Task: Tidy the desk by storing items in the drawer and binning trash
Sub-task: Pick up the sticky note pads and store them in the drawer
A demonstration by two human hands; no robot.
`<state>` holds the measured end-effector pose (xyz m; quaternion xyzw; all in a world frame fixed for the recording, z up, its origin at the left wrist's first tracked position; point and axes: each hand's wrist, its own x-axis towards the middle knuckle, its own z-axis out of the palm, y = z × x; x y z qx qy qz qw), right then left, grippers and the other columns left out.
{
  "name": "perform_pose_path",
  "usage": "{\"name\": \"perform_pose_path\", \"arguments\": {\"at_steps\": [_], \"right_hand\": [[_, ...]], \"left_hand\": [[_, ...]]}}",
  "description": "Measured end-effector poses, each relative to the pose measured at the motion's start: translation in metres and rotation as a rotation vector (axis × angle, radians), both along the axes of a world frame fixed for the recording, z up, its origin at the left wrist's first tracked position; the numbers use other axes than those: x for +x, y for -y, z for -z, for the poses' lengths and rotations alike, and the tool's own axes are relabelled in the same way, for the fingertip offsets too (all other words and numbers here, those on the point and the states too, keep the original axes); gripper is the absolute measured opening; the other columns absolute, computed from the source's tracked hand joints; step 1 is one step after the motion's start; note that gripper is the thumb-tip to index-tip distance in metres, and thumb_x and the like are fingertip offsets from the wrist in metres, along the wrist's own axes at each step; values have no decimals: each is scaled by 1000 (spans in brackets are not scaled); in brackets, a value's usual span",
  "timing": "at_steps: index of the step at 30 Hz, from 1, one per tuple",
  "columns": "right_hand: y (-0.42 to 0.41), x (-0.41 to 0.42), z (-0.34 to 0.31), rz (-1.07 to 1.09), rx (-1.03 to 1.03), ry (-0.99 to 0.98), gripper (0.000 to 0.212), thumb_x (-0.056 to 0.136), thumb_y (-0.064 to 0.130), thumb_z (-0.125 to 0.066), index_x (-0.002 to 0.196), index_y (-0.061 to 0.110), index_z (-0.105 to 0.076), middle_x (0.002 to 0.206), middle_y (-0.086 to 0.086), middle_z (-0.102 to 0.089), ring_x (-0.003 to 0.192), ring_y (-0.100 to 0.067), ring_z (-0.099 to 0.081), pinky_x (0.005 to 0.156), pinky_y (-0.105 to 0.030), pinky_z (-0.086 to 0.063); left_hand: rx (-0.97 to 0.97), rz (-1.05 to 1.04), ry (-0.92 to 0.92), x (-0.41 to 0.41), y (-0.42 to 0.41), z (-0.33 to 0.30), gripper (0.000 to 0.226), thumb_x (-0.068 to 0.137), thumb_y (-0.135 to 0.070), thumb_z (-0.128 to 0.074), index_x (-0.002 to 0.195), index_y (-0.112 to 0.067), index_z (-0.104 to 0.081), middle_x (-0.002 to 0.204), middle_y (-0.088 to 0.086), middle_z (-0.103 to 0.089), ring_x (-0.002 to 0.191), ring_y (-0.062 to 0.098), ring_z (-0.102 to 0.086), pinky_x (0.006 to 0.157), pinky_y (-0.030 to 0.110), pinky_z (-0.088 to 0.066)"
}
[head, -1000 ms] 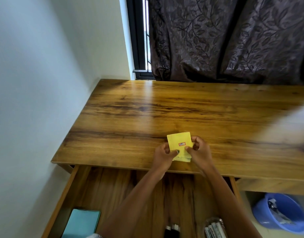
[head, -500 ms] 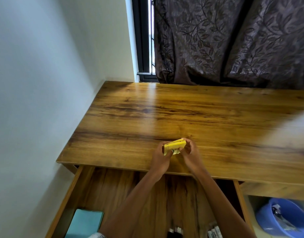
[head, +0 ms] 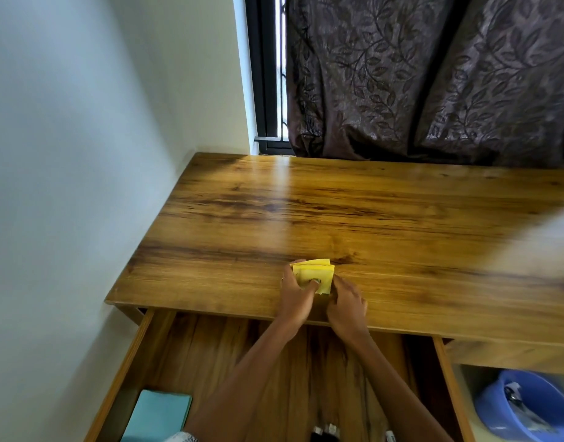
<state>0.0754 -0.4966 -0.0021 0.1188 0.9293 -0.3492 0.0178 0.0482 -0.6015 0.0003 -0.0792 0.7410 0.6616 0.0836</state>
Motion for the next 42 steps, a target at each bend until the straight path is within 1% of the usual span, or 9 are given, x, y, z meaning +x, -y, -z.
{"name": "perform_pose_path", "arguments": {"at_steps": [3,7,11,16,19,24,28,32,42], "right_hand": [[0,1,-5,-24,52,48,66,85,5,-48,146,18,-23,151,-2,-28,141,-23,-14,112,-45,-15],[0,-3,-21,89,4,-151,75,85,9,-55,147,19,-14,150,-4,-28,136,-24,-27,107,-45,-26],[2,-11,-40,-60,253,-329,80,83,-3,-45,148,26,-9,156,-1,-13,142,-23,-14,112,-46,-20],[4,-12,-34,-259,464,-176,69,85,3,-43,147,22,-20,156,1,-16,144,-22,-3,114,-44,-9],[4,-4,-21,-282,414,-96,65,89,11,-47,147,19,-19,154,-1,-21,142,-18,-13,113,-38,-14],[2,3,-12,-244,182,-109,49,94,12,-44,141,15,-33,144,-5,-36,134,-19,-28,110,-30,-22],[-2,-1,-13,-47,-215,-70,51,90,10,-53,139,17,-38,140,-4,-40,129,-18,-36,108,-33,-33],[-8,-1,-18,99,-567,24,44,89,10,-59,131,13,-46,116,-1,-57,90,-5,-59,63,-16,-53],[11,13,-20,165,-700,-26,31,88,4,-59,118,10,-54,93,1,-67,84,-9,-64,63,-20,-53]], "left_hand": [[-68,8,29,-5,4,6,28,88,-21,-60,114,-23,-47,119,8,-54,102,18,-56,67,17,-43],[-123,87,-51,-6,12,8,18,90,-29,-58,105,-32,-49,119,7,-57,108,20,-55,87,34,-50],[-190,123,-104,-4,14,10,38,79,-50,-56,106,-23,-58,108,3,-64,106,22,-56,86,38,-50],[-173,93,-190,-1,16,3,26,88,-16,-64,109,-26,-52,101,-5,-62,94,15,-60,74,24,-50],[-176,128,-245,0,21,6,29,86,-14,-65,111,-24,-53,104,-8,-62,96,13,-61,81,32,-52],[-178,162,-206,2,24,6,31,85,-8,-66,108,-25,-52,101,-12,-63,97,-1,-59,79,13,-46],[-88,130,-148,2,24,0,39,84,-9,-67,112,-30,-52,104,-9,-67,99,9,-64,83,31,-54],[69,46,-72,3,25,-11,42,83,-8,-68,117,-27,-51,102,-3,-69,81,12,-70,64,29,-58],[127,39,-7,20,47,-19,30,88,-16,-64,117,-22,-57,111,5,-65,91,15,-67,63,20,-55]]}}
